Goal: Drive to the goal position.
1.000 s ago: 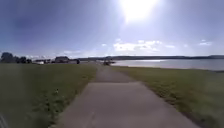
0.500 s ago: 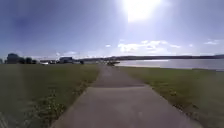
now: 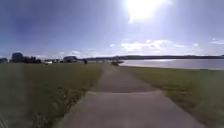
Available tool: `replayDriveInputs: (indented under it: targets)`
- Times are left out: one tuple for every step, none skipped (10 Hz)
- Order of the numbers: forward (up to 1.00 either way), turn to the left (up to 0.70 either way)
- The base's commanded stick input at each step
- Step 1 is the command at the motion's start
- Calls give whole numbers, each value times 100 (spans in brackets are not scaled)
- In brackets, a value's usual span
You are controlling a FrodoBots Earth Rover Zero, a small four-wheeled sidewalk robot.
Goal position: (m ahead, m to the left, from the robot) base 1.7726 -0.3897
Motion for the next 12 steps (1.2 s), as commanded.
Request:
replayDriveInputs:
  targets:
    - [70,5]
    - [70,5]
    - [70,-20]
    - [70,4]
    - [70,5]
    - [70,5]
    - [70,5]
    - [70,5]
    - [70,5]
    - [70,5]
    - [70,5]
    - [70,5]
